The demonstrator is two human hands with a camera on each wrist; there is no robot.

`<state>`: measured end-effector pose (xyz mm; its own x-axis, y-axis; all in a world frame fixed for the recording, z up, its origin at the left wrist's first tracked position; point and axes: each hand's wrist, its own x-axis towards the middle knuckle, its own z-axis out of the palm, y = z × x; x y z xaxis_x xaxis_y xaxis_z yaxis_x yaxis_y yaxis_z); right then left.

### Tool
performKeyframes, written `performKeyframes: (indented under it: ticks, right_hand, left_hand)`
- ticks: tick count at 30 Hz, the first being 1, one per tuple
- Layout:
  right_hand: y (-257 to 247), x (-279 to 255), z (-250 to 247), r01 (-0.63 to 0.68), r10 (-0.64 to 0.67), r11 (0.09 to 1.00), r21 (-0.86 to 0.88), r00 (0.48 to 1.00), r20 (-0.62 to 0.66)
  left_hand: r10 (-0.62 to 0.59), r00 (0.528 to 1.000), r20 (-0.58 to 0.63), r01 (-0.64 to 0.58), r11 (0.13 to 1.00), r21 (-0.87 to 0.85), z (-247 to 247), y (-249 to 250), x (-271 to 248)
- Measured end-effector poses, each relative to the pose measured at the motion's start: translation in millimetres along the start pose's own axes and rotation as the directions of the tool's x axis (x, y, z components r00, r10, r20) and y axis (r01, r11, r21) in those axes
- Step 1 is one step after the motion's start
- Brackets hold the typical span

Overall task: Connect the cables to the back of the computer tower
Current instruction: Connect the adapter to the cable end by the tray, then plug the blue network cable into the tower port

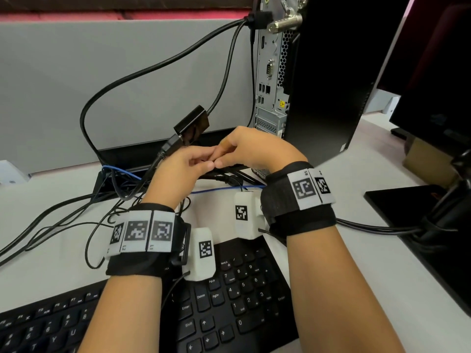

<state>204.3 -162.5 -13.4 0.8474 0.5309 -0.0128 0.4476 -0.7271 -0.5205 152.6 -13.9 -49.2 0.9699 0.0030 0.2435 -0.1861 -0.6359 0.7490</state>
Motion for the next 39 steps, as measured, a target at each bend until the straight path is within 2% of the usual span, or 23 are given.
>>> performKeyframes:
  ticks: [3,6,9,13,15,17,18,19,20,21,22,23,24,25,27,28,31,34,39]
  right_hand:
    - [8.4,-0.9,-2.6,-0.082,0.082,0.997,0.007,0.996,0.044]
    - [15.8,-3.0,-7.8,-0.080,0.078,0.983,0.165,0.997,0.014]
    - [11.3,-4.0,-6.9,-0.037,0.045,0.965,0.258,0.999,-0.024]
    - [1.7,-9.5,-14.7,-0.039,0.048,0.993,0.108,0.996,-0.075]
    - [0.6,-23.2,-29.7,-0.003,0.016,0.994,0.106,0.993,-0.114]
    - [4.7,-40.8,-47.4,0.105,-0.054,0.964,0.242,0.976,-0.209]
    - [9.4,-49.0,-55.8,0.176,-0.074,0.935,0.307,0.945,-0.318]
    - [16.8,-55.1,-62.7,0.247,-0.063,0.907,0.342,0.881,-0.468]
    - [27.0,-58.2,-67.1,0.307,-0.021,0.886,0.346,0.775,-0.632]
    - [38.9,-58.8,-69.9,0.350,0.045,0.873,0.339,0.635,-0.771]
    - [51.1,-56.3,-68.3,0.370,0.133,0.862,0.347,0.494,-0.859]
    - [63.5,-50.7,-62.4,0.370,0.233,0.850,0.375,0.376,-0.897]
    - [74.9,-44.1,-55.3,0.357,0.332,0.831,0.426,0.296,-0.896]
    - [85.7,-35.7,-45.7,0.347,0.425,0.795,0.497,0.264,-0.866]
    - [103.1,-17.8,-25.9,0.339,0.557,0.704,0.624,0.282,-0.781]
    - [107.6,-10.9,-17.9,0.323,0.579,0.685,0.653,0.303,-0.757]
    - [112.1,0.1,-5.2,0.300,0.557,0.668,0.681,0.405,-0.725]
    - [118.5,-1.9,-1.8,0.325,0.573,0.589,0.740,0.478,-0.666]
    - [131.4,-3.8,-1.1,0.327,0.657,0.475,0.817,0.486,-0.577]
  left_hand:
    - [-0.023,0.993,-0.112,0.031,0.997,0.072,-5.0,-6.6,0.7]
    - [-0.031,0.996,-0.086,0.036,0.998,0.057,-7.1,-8.2,0.9]
    - [-0.015,1.000,-0.023,0.013,0.997,-0.074,-0.4,-2.6,1.6]
    - [-0.052,0.997,-0.049,0.040,0.976,-0.213,6.6,2.0,6.4]
    - [-0.102,0.990,-0.097,0.064,0.940,-0.334,13.1,2.2,8.2]
    - [-0.153,0.983,-0.104,0.077,0.849,-0.523,23.3,5.8,11.0]
    - [-0.171,0.982,-0.076,0.085,0.767,-0.636,29.6,8.5,13.0]
    - [-0.191,0.981,-0.039,0.098,0.656,-0.748,35.6,11.4,15.4]
    - [-0.217,0.976,0.004,0.120,0.521,-0.845,41.4,15.4,18.1]
    - [-0.242,0.969,0.055,0.147,0.381,-0.913,46.8,21.0,21.7]
    - [-0.255,0.962,0.101,0.173,0.279,-0.945,51.7,25.4,24.9]
    - [-0.250,0.960,0.128,0.189,0.237,-0.953,56.0,29.5,27.3]
    - [-0.233,0.964,0.130,0.189,0.251,-0.949,60.7,34.5,30.8]
    - [-0.211,0.972,0.104,0.167,0.307,-0.937,64.7,39.7,34.4]
    - [-0.167,0.986,0.001,0.076,0.443,-0.893,67.7,50.3,43.8]
    - [-0.158,0.986,-0.052,0.032,0.485,-0.874,66.9,54.8,49.6]
    - [-0.154,0.980,-0.129,-0.033,0.514,-0.857,57.2,66.2,66.0]
    - [-0.149,0.980,-0.133,-0.021,0.586,-0.810,50.3,72.9,81.5]
    - [-0.133,0.981,-0.140,-0.006,0.703,-0.711,44.2,68.1,98.2]
